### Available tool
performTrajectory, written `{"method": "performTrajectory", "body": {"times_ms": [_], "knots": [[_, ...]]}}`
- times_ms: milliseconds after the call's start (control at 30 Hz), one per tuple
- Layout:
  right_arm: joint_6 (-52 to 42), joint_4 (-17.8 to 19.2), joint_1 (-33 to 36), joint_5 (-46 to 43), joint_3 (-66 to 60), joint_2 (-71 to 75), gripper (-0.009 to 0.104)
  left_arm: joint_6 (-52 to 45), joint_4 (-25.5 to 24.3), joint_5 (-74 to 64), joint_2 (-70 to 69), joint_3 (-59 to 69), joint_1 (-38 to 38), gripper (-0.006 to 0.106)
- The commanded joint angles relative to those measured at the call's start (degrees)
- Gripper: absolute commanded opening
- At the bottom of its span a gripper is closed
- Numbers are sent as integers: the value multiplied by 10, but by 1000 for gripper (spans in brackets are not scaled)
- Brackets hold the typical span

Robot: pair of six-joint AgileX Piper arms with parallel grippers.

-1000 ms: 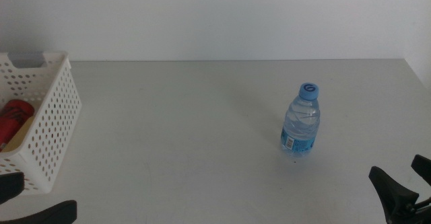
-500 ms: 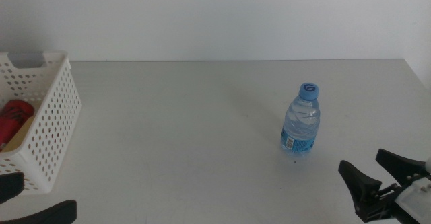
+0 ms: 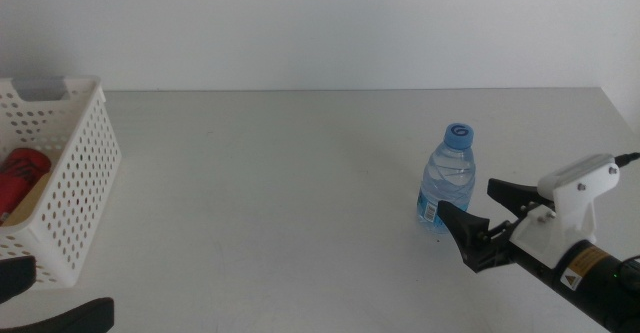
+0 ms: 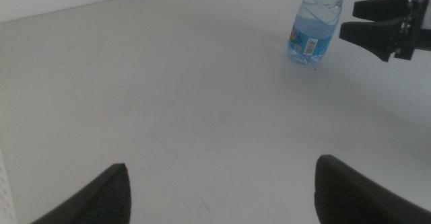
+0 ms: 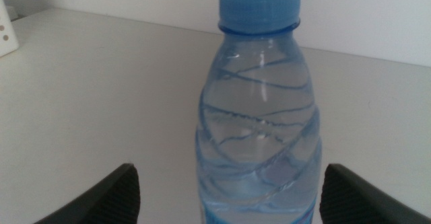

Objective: Use arms to grab the bottles and put them into the dustbin to the left of the table.

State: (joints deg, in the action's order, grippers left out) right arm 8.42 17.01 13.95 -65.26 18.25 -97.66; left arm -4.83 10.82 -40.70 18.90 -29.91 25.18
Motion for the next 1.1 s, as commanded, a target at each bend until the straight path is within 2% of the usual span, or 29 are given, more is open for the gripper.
{"method": "performTrajectory", "body": {"times_ms": [0,100,200,300,367,433,500,667,867,967,1067], "knots": [[-7,-13,0,-107,39,-13,92,3,13,37,6,-16,4,93],[-7,-29,0,-107,84,-49,92,3,13,37,6,-16,4,93],[-5,-23,1,-107,123,-81,92,3,13,37,6,-16,4,93],[-6,-28,4,-107,140,-100,86,3,13,37,6,-16,4,93],[-10,-30,4,-106,141,-103,71,3,13,37,6,-16,4,93],[-10,-22,4,-105,140,-103,39,3,13,37,6,-16,4,93],[2,-3,7,-111,141,-102,0,3,13,37,6,-16,4,93],[43,18,53,-88,204,-101,-1,3,13,37,6,-16,4,93],[81,98,124,47,394,-114,-1,3,13,37,6,-16,4,93],[120,136,153,126,507,-155,-1,3,13,37,6,-16,4,93],[165,174,173,164,621,-214,-1,3,13,37,6,-16,4,93]]}}
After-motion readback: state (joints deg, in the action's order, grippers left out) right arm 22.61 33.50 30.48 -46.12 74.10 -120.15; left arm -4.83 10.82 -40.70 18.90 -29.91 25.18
